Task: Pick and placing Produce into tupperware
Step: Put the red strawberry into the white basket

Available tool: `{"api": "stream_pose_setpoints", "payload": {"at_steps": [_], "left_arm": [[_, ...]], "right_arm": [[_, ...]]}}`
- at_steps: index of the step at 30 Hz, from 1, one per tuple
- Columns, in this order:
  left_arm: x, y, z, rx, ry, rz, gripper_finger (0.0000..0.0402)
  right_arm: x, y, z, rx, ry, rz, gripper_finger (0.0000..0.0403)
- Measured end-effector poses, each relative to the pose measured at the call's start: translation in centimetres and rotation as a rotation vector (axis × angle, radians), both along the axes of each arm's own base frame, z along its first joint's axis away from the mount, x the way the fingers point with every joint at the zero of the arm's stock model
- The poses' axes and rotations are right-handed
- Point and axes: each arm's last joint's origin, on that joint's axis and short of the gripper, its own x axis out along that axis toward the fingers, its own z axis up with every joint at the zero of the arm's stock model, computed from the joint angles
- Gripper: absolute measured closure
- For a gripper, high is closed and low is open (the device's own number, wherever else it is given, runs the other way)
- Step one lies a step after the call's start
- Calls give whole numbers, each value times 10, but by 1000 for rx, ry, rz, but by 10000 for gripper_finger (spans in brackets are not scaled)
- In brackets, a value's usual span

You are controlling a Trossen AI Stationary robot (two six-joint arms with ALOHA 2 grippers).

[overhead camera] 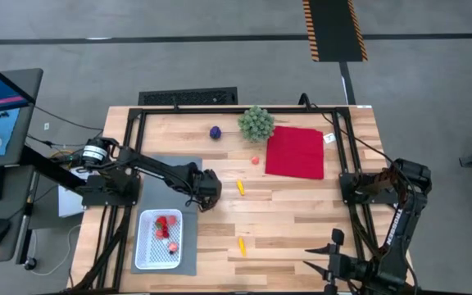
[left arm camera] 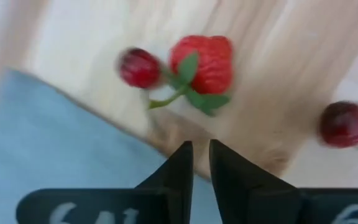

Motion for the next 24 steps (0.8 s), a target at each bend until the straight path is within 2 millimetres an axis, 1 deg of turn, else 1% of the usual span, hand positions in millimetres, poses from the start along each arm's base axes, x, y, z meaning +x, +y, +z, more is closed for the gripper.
{"api": "stream_pose_setpoints", "payload": {"at_steps": [2, 5, 7, 10, 13, 16, 18, 21, 24], "left_arm": [[2, -2, 6, 62, 14, -51, 355], [11, -5, 19, 91, 7, -133, 332], [17, -5, 28, 90, 3, -176, 308], [23, -1, 38, 109, -18, -173, 262], [26, 5, 42, 127, -21, -190, 213], [28, 16, 42, 150, -26, -158, 171], [29, 27, 42, 142, -48, -101, 150], [34, 42, 43, 103, -113, -22, 130], [40, 52, 45, 9, -205, 51, 123]], "right_arm": [[0, 0, 0, 5, 4, 1, 234], [0, 1, 0, 13, 2, 1, 234], [0, 1, 0, 13, 2, 1, 234], [0, 1, 0, 13, 2, 1, 234], [0, 1, 0, 13, 2, 1, 234], [0, 1, 0, 14, 2, 1, 234], [0, 1, 0, 17, 0, 1, 234], [0, 2, 0, 20, -1, 1, 234], [0, 2, 0, 20, -1, 1, 234]]}}
